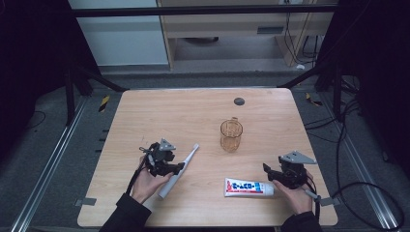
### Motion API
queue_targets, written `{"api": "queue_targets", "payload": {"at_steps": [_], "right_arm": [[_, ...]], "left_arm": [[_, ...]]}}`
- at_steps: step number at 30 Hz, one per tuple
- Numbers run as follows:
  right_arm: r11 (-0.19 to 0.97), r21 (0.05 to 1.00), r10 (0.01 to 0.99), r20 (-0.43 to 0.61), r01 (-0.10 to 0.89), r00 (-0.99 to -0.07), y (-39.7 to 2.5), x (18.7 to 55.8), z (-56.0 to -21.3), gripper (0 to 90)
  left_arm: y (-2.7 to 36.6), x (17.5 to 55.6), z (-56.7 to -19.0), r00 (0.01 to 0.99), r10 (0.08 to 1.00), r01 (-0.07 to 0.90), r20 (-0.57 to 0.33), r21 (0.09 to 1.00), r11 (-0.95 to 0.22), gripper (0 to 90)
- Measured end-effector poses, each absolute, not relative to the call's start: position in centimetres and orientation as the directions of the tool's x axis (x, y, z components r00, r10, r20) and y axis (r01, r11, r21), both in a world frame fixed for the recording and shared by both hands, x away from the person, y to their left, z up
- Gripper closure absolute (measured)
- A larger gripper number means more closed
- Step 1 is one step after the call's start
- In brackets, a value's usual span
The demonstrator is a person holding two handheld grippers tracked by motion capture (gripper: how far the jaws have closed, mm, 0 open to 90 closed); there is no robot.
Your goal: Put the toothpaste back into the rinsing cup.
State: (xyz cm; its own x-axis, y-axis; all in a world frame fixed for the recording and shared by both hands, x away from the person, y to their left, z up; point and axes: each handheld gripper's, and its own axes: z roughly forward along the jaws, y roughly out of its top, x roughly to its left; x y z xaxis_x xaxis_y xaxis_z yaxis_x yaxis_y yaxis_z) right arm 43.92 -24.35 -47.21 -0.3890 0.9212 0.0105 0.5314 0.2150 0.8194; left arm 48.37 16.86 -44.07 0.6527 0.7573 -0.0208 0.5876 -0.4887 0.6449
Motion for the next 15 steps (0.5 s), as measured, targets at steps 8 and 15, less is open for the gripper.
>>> {"api": "queue_targets", "payload": {"at_steps": [8,15], "right_arm": [[0.215,0.819,0.922,0.009,0.532,-0.388,-24.4,44.0,-47.1,32.1],[0.219,0.816,0.92,0.01,0.535,-0.391,-24.4,44.0,-47.1,32.2]], "left_arm": [[16.1,49.2,-43.5,0.661,0.75,0.589,-0.017,0.632,-0.504,44.1],[14.9,50.2,-44.1,0.672,0.74,0.604,-0.012,0.587,-0.539,45.2]]}}
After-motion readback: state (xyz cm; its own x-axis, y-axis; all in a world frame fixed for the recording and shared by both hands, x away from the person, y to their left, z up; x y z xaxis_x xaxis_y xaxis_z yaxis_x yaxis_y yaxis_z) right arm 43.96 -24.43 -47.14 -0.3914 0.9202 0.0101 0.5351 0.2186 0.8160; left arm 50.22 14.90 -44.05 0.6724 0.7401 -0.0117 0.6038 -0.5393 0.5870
